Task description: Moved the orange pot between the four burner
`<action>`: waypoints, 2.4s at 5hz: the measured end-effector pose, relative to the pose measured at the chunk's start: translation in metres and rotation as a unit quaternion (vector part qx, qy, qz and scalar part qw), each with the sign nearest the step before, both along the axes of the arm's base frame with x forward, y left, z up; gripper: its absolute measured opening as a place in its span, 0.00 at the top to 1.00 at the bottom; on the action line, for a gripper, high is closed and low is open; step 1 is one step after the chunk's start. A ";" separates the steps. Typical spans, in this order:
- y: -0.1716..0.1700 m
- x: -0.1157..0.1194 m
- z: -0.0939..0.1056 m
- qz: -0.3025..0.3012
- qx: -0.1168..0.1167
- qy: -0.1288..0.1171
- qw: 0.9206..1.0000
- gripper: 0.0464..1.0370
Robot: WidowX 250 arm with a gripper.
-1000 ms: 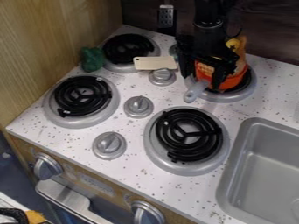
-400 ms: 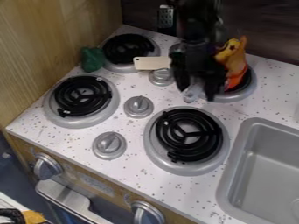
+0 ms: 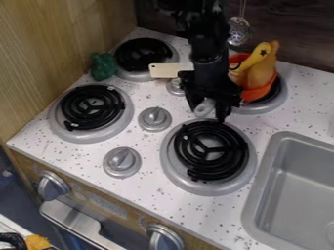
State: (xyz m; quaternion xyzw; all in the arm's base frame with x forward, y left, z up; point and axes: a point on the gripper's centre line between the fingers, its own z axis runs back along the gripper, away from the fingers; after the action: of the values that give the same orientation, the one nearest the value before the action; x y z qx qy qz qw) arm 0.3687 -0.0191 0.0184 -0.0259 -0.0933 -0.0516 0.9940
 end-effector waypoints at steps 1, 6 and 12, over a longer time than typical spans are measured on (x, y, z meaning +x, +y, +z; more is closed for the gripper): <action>0.000 -0.003 0.001 0.000 0.001 -0.009 1.000 0.64; -0.005 -0.029 0.023 0.011 -0.010 -0.025 1.000 0.67; 0.023 -0.061 0.017 0.068 0.003 -0.025 0.997 0.67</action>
State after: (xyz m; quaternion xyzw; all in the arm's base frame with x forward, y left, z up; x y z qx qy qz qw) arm 0.3072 0.0044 0.0357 -0.0155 -0.1200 0.0152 0.9925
